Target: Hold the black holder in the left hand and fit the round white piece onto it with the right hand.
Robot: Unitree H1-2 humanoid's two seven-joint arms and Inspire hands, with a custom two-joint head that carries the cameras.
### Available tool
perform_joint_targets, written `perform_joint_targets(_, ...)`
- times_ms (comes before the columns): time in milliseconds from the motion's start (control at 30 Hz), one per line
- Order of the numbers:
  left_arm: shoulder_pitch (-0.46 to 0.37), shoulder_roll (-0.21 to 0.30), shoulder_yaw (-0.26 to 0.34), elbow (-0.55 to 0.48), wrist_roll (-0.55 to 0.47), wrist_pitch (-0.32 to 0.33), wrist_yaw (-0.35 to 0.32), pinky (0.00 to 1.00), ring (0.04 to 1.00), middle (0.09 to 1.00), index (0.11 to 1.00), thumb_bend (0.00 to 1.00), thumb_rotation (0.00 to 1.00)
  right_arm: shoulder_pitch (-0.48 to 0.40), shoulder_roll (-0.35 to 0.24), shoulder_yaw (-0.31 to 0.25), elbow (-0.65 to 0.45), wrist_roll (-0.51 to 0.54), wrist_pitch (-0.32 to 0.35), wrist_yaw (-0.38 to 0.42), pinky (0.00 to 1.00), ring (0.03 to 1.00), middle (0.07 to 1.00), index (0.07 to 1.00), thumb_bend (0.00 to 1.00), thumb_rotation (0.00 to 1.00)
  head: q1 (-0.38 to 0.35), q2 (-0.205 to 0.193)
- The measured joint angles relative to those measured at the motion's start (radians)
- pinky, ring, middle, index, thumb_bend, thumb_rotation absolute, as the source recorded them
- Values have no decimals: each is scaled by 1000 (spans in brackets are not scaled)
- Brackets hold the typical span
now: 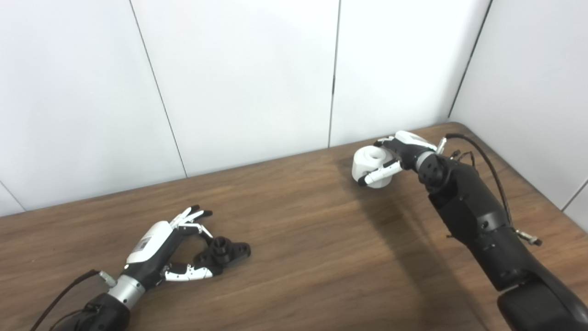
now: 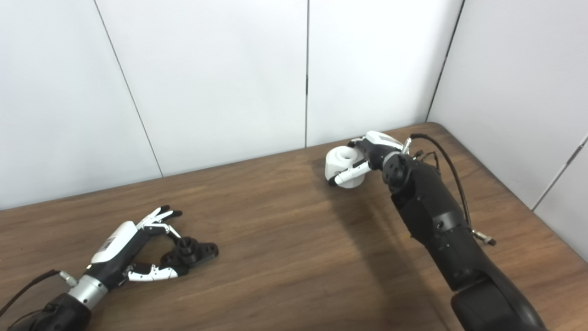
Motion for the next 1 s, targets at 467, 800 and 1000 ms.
perform_joint_targets(467, 4, 6, -1, -9, -4, 0, 0, 1000, 1000, 917, 482, 523, 55, 0, -3, 27, 1, 25, 0, -60, 971, 1000, 1000, 846, 970, 496, 5, 8)
perform_joint_targets(800, 8, 13, -5, -19, -4, 0, 0, 989, 1000, 916, 483, 523, 54, 1, 2, 38, 42, 32, -40, -284, 889, 873, 856, 541, 670, 192, 8, 17)
perform_joint_targets(1000, 13, 16, -3, -27, -4, 0, 0, 999, 1000, 920, 483, 523, 54, 3, 6, 82, 102, -10, -88, -484, 928, 848, 792, 484, 526, 139, 9, 21)
